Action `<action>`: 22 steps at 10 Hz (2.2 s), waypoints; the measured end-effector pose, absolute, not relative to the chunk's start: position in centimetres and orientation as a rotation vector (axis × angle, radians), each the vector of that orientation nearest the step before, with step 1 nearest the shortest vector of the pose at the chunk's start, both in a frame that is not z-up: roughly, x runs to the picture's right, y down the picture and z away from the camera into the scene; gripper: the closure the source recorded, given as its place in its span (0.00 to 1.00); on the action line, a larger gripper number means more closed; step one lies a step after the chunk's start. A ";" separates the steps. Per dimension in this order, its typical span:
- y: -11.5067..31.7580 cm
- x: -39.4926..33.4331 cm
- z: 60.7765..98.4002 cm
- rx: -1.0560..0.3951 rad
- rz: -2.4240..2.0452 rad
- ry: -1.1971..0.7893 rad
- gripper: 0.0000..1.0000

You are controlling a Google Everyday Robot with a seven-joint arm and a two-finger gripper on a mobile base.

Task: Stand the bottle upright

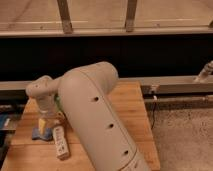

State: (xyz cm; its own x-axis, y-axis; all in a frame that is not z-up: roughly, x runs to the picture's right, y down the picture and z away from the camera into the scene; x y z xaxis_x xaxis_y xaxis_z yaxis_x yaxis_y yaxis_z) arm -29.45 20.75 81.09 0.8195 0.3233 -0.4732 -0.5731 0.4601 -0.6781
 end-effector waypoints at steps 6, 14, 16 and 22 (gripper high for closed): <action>20.9 -29.5 81.1 -0.935 0.552 0.312 0.80; 19.3 -29.7 80.2 -0.904 0.553 0.266 1.00; 18.4 -29.5 79.0 -0.878 0.556 0.248 1.00; 18.7 -31.5 80.0 -0.947 0.389 0.111 1.00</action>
State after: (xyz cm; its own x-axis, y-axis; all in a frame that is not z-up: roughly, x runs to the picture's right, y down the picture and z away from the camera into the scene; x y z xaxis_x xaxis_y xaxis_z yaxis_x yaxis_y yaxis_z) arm -31.48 18.73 80.04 0.9252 0.2755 -0.2611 -0.3719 0.5208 -0.7684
